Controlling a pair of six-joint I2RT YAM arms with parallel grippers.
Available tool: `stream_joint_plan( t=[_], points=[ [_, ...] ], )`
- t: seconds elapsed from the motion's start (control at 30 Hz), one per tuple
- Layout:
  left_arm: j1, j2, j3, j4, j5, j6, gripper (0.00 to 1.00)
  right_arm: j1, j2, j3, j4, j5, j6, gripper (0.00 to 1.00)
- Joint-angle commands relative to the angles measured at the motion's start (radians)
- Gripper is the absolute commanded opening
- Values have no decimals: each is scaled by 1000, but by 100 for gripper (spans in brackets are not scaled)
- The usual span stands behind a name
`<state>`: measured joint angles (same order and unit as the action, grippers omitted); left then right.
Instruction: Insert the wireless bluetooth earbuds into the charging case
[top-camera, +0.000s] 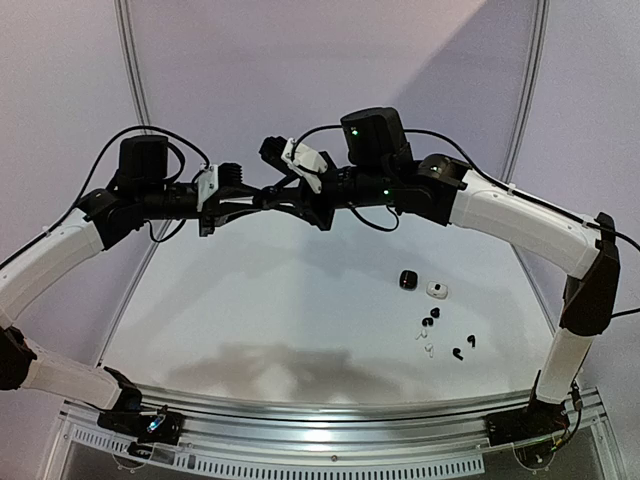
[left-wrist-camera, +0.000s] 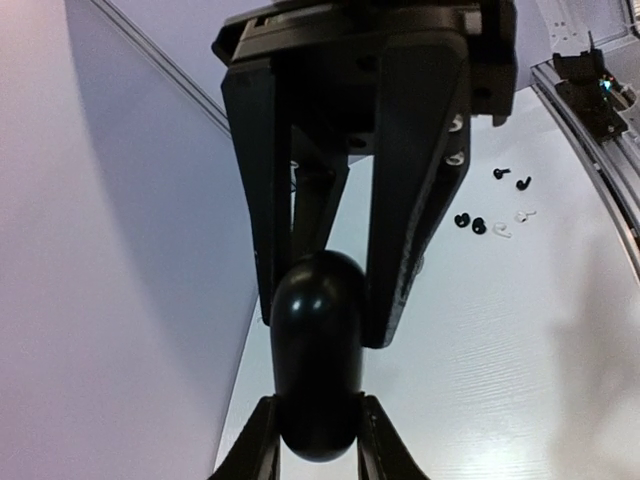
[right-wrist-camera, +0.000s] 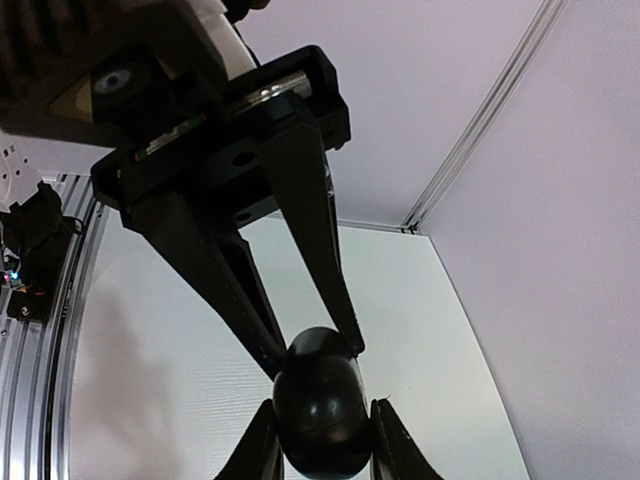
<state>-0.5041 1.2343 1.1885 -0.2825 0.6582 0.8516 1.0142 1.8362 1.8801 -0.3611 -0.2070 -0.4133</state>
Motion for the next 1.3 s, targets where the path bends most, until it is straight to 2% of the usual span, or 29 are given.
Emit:
stream_joint_plan(
  t=[0.0, 0.03, 0.07, 0.13, 0.27, 0.33, 0.5, 0.57, 0.77, 0.93, 1.27],
  points=[
    [11, -20, -14, 97, 10, -131, 39, 8, -2, 14, 24, -29, 58, 0],
    [27, -22, -24, 128, 19, -193, 64, 6, -10, 0, 46, -29, 69, 0],
    [43, -24, -31, 153, 39, -256, 77, 4, -29, -24, 77, -41, 79, 0],
    [84, -33, -49, 189, 126, -381, 82, -10, -66, -81, 172, -88, 132, 0],
    [142, -74, -138, 366, 380, -598, 78, -51, -157, -236, 486, -232, 306, 0],
    [145, -88, -193, 508, 399, -719, 76, -56, -192, -292, 606, -279, 363, 0],
    [137, -56, -282, 938, 400, -1036, 69, -56, -195, -343, 773, -309, 442, 0],
    [115, -32, -285, 1029, 385, -1115, 69, -56, -187, -348, 831, -318, 486, 0],
    [34, -10, -274, 1108, 276, -1219, 69, -53, -152, -323, 846, -317, 515, 0],
    [4, 9, -246, 1131, 250, -1277, 57, -48, -146, -326, 849, -310, 513, 0],
    [-43, 48, -229, 1162, 142, -1278, 51, -40, -136, -324, 821, -305, 498, 0]
  ],
)
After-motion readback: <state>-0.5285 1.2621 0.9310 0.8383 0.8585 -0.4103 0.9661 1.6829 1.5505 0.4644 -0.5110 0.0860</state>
